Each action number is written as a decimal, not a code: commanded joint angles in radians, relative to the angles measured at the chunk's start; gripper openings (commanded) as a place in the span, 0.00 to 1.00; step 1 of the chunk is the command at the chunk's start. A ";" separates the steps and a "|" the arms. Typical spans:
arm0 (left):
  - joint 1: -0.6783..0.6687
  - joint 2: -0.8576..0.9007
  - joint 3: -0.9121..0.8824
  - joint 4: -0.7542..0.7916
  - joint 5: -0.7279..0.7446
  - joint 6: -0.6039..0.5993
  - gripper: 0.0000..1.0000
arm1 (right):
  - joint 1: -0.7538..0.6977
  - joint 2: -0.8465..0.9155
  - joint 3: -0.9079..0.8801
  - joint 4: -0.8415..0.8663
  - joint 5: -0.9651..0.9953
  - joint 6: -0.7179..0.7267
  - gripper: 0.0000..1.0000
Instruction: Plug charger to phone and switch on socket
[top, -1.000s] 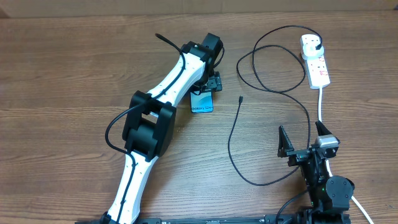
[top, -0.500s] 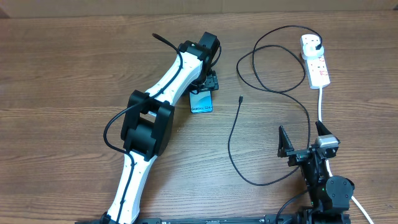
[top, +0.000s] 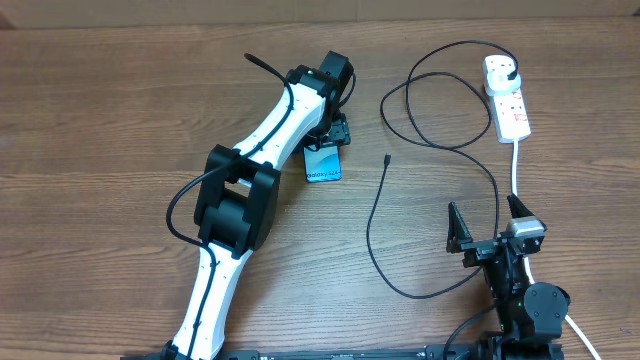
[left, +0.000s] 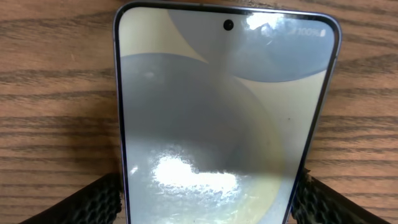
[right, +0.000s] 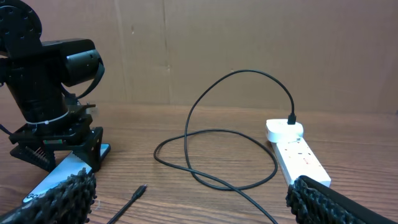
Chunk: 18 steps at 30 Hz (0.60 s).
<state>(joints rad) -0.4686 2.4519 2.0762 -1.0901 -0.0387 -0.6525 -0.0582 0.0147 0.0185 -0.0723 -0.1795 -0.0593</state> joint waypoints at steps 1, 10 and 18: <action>0.005 0.029 -0.026 0.012 0.029 -0.006 0.81 | 0.005 -0.012 -0.010 0.004 -0.005 0.003 1.00; 0.005 0.027 -0.025 0.017 0.039 -0.010 0.80 | 0.005 -0.012 -0.010 0.004 -0.005 0.003 1.00; 0.005 0.027 -0.021 0.014 0.047 -0.014 0.79 | 0.005 -0.012 -0.010 0.004 -0.005 0.003 1.00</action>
<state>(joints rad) -0.4686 2.4519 2.0754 -1.0859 -0.0387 -0.6529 -0.0582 0.0147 0.0185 -0.0719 -0.1799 -0.0593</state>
